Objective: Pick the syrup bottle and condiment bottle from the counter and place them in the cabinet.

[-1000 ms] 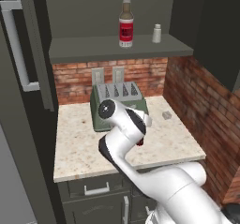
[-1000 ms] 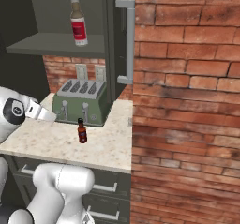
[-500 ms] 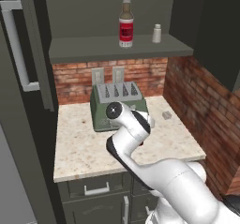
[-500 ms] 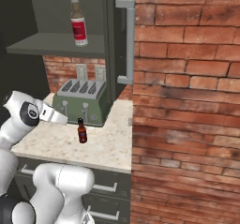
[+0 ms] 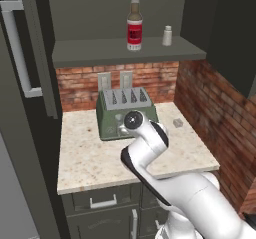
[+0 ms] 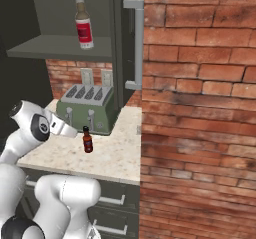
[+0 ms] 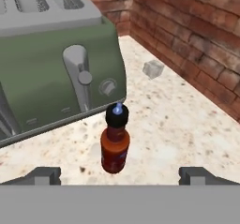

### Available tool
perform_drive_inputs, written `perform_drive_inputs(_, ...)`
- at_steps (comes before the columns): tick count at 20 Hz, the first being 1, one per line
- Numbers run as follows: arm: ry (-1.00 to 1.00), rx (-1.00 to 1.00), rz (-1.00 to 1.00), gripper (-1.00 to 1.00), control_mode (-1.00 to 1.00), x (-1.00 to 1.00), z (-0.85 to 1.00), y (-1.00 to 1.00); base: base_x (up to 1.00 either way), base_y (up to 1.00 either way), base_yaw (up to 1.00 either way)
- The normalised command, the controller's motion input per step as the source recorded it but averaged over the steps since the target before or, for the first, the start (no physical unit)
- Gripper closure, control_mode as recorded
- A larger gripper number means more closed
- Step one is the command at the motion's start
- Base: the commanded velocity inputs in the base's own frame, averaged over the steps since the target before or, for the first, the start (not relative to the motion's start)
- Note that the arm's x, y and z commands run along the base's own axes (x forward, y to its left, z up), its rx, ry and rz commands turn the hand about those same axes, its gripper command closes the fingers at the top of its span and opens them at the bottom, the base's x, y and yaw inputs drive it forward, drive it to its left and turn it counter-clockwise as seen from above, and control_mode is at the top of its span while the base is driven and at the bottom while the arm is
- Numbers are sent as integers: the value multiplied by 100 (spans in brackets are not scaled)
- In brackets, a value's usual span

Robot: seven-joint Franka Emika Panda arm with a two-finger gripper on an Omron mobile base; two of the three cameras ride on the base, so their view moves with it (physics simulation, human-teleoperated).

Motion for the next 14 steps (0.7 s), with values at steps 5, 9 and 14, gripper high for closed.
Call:
perform_drive_inputs(5, -1, 5, 1, -100, -100, 15, -8, -1, 0, 0, 0)
perform_drive_inputs(9, 0, 7, 0, -100, -100, 22, 0, -4, 0, 0, 0)
perform_drive_inputs(14, 0, 4, 0, -100, -100, 22, 0, -10, 0, 0, 0)
